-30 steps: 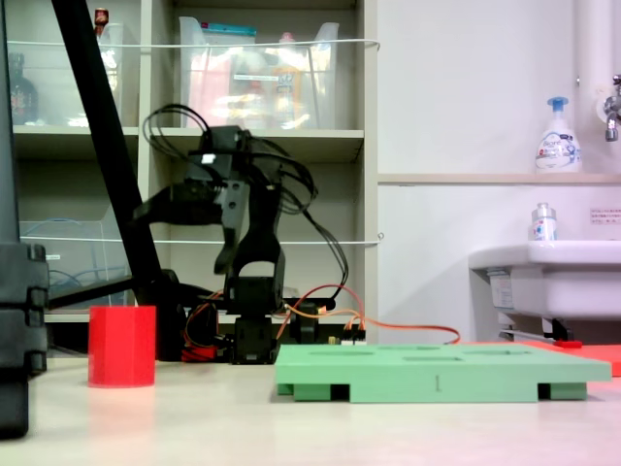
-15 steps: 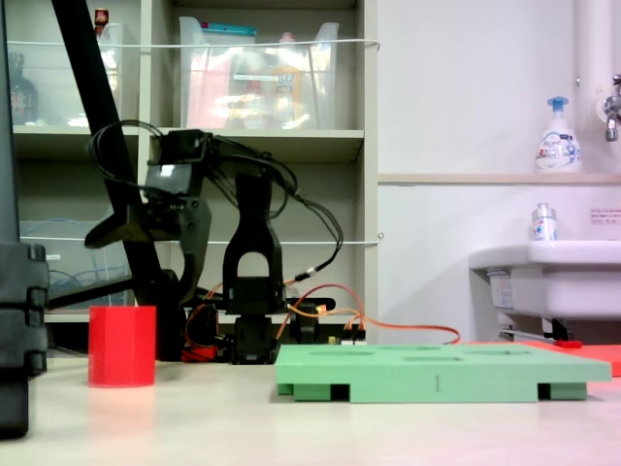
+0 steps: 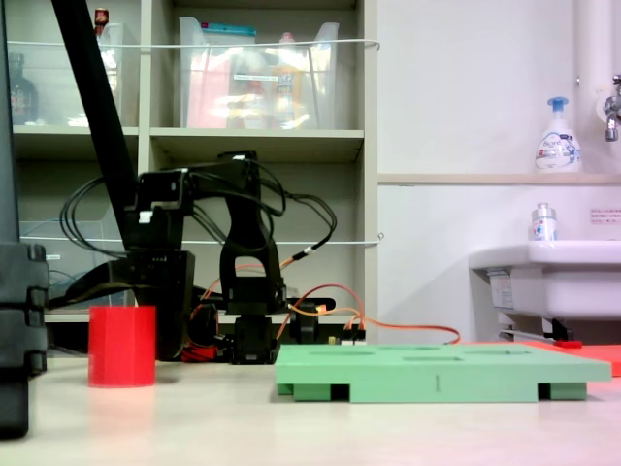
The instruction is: Put the octagonal pillar block into the corresponding hole
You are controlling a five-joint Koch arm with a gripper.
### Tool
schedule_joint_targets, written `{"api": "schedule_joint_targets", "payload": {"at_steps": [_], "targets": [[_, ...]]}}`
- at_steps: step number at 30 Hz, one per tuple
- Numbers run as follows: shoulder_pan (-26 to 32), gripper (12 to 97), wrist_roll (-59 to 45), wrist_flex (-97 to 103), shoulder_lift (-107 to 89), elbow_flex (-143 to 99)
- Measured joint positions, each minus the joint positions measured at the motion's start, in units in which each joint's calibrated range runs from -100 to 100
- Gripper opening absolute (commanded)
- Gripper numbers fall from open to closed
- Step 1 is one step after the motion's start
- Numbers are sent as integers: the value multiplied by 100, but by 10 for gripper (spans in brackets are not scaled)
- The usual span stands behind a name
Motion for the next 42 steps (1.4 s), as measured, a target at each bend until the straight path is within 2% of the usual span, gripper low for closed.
{"api": "schedule_joint_targets", "payload": {"at_steps": [4, 8, 12, 13, 15, 17, 33, 42], "targets": [[-20, 934, -93, 0, 287, 78], [-39, 730, -186, 0, 342, 98], [-78, 683, -239, -49, 328, 216], [-73, 640, -239, -78, 328, 235], [-93, 477, -239, -206, 315, 265], [-112, 408, -234, -450, 246, 402], [-137, 383, -29, -1439, -123, 715], [171, 383, 342, -2017, -575, 1078]]}}
